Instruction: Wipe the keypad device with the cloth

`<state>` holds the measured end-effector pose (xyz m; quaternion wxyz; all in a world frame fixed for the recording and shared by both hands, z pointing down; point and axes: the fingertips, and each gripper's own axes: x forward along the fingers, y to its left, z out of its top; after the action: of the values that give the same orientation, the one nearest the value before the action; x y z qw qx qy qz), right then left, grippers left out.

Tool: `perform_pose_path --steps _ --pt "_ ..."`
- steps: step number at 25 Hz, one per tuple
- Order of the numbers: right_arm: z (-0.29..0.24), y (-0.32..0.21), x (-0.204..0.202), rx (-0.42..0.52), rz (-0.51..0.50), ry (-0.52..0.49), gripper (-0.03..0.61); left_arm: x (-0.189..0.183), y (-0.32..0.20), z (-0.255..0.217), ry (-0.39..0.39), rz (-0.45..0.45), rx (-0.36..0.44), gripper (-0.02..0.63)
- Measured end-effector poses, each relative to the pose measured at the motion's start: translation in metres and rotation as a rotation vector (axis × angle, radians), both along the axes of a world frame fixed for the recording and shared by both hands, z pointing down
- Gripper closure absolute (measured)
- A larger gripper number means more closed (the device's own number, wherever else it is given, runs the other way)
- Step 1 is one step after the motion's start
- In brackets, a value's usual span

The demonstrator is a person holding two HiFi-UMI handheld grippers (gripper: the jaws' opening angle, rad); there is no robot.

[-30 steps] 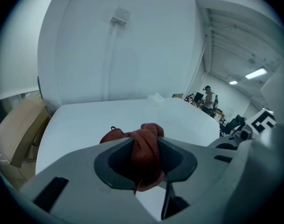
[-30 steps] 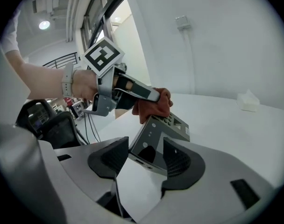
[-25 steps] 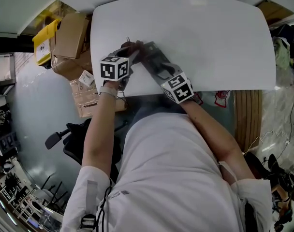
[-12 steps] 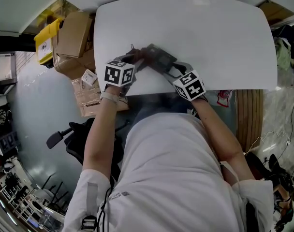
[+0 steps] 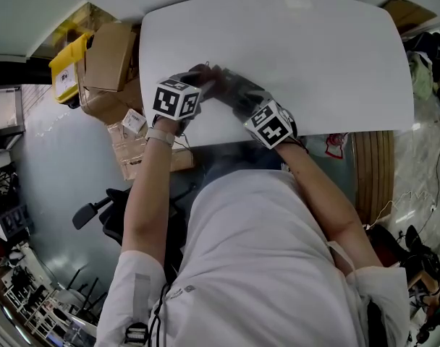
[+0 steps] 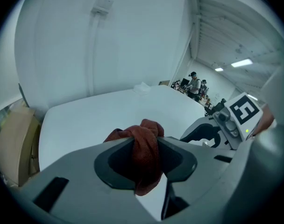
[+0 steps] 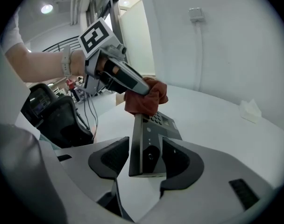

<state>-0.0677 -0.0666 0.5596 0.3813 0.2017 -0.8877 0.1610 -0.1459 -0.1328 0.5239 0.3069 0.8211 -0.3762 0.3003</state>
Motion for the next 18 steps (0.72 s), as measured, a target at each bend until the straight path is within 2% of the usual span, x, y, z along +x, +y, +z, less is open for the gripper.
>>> perform_pose_path --steps 3,6,10,14,18 --pt "0.004 -0.001 0.000 0.001 -0.016 0.016 0.360 0.005 -0.006 0.012 0.000 0.056 -0.024 0.485" --pt "0.005 0.002 0.003 -0.016 -0.054 0.013 0.365 0.007 -0.004 0.022 0.014 0.055 -0.058 0.486" --pt "0.004 0.008 0.010 -0.034 -0.162 -0.001 0.365 0.014 0.013 0.028 0.046 0.065 -0.127 0.486" --pt "0.005 0.024 0.019 -0.064 -0.314 0.012 0.365 0.023 0.040 0.034 0.043 0.144 -0.193 0.489" --pt "0.005 0.030 0.022 -0.063 -0.372 0.013 0.365 0.027 0.048 0.037 0.065 0.141 -0.207 0.489"
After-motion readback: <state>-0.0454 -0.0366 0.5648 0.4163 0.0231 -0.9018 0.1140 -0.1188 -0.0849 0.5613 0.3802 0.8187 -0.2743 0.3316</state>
